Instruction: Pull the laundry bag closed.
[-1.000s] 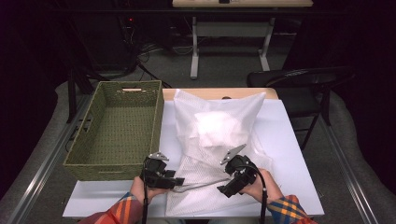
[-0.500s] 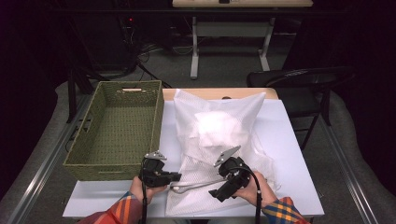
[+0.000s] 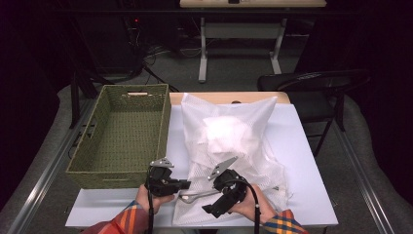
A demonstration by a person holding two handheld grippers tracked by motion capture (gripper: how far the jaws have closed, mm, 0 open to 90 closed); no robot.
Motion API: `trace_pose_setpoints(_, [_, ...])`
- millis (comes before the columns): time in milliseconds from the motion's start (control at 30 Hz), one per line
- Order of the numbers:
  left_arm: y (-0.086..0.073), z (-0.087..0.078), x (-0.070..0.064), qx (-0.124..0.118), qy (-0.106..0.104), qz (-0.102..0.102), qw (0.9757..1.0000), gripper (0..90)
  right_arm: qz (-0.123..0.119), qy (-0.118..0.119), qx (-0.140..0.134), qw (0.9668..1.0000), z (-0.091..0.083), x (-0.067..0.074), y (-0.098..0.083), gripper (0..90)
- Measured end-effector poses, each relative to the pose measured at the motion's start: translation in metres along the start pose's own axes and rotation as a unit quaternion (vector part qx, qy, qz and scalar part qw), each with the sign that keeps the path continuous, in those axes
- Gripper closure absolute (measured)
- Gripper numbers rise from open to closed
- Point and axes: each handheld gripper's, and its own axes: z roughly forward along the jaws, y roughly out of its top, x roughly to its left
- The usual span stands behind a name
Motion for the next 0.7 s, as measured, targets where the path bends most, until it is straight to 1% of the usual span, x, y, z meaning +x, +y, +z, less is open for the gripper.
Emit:
trace_pose_setpoints(33, [0.000, -0.001, 0.000, -0.001, 0.001, -0.001, 1.0000, 88.1, -0.002, 0.006, -0.002, 1.0000, 0.002, 0.003, 0.002, 8.4])
trace_pose_setpoints(67, [0.000, 0.000, 0.000, -0.002, -0.001, -0.001, 1.0000, 88.1, -0.004, 0.006, -0.008, 0.9999, 0.004, 0.006, 0.004, 13.1])
trace_pose_setpoints(100, [0.000, 0.000, 0.000, -0.002, -0.001, -0.001, 1.0000, 88.1, -0.006, 0.008, -0.010, 0.9999, 0.006, 0.008, 0.006, 14.7])
trace_pose_setpoints(133, [0.000, 0.000, -0.001, -0.003, -0.001, -0.001, 1.0000, 88.1, -0.007, 0.012, -0.009, 0.9999, 0.008, 0.009, 0.007, 15.1])
trace_pose_setpoints(200, [0.000, -0.001, -0.001, -0.004, -0.003, -0.001, 1.0000, 88.1, -0.008, 0.010, -0.005, 0.9999, 0.013, 0.012, 0.009, 19.2])
trace_pose_setpoints(233, [0.000, -0.001, -0.001, -0.005, -0.005, -0.002, 1.0000, 88.1, -0.009, 0.014, -0.001, 0.9999, 0.015, 0.012, 0.010, 21.6])
trace_pose_setpoints(267, [0.001, -0.001, -0.002, -0.005, -0.007, -0.002, 1.0000, 88.1, -0.011, 0.013, 0.000, 0.9999, 0.018, 0.013, 0.011, 25.3])
trace_pose_setpoints(300, [0.001, -0.002, -0.002, -0.008, -0.008, -0.002, 0.9999, 88.1, -0.008, 0.013, 0.001, 0.9999, 0.020, 0.014, 0.012, 27.5])
trace_pose_setpoints(333, [0.001, -0.002, -0.002, -0.009, -0.009, -0.002, 0.9999, 88.1, -0.008, 0.017, 0.002, 0.9998, 0.021, 0.014, 0.013, 29.8])
trace_pose_setpoints(367, [0.001, -0.002, -0.002, -0.009, -0.010, -0.001, 0.9999, 88.1, -0.007, 0.016, 0.001, 0.9999, 0.023, 0.015, 0.014, 35.5])
trace_pose_setpoints(400, [0.001, -0.001, -0.003, -0.009, -0.010, -0.001, 0.9999, 88.1, -0.007, 0.011, 0.001, 0.9999, 0.025, 0.015, 0.015, 39.0])
trace_pose_setpoints(433, [0.001, -0.001, -0.003, -0.008, -0.012, -0.001, 0.9999, 88.1, -0.008, 0.017, 0.000, 0.9998, 0.027, 0.016, 0.017, 42.4])
trace_pose_setpoints(467, [0.001, -0.001, -0.003, -0.008, -0.012, -0.002, 0.9999, 88.1, -0.008, 0.018, -0.002, 0.9998, 0.029, 0.017, 0.017, 47.9])
trace_pose_setpoints(500, [0.001, -0.001, -0.003, -0.008, -0.012, -0.002, 0.9999, 88.1, -0.008, 0.014, 0.002, 0.9999, 0.031, 0.018, 0.019, 50.3])
trace_pose_setpoints(533, [0.001, -0.001, -0.003, -0.009, -0.014, -0.003, 0.9999, 88.1, -0.007, 0.016, 0.005, 0.9998, 0.032, 0.019, 0.020, 52.1])
trace_pose_setpoints(567, [0.001, -0.001, -0.003, -0.009, -0.014, -0.003, 0.9998, 88.1, -0.008, 0.015, 0.006, 0.9998, 0.034, 0.019, 0.021, 56.0])
trace_pose_setpoints(600, [0.001, -0.001, -0.003, -0.009, -0.015, -0.004, 0.9998, 88.1, -0.006, 0.012, 0.009, 0.9999, 0.037, 0.020, 0.022, 58.0])
trace_pose_setpoints(667, [0.002, -0.002, -0.004, -0.008, -0.015, -0.002, 0.9999, 88.1, -0.006, 0.016, 0.010, 0.9998, 0.040, 0.020, 0.023, 61.4])
trace_pose_setpoints(700, [0.002, -0.002, -0.004, -0.009, -0.013, -0.001, 0.9999, 88.1, -0.006, 0.010, 0.013, 0.9998, 0.042, 0.021, 0.024, 64.0])
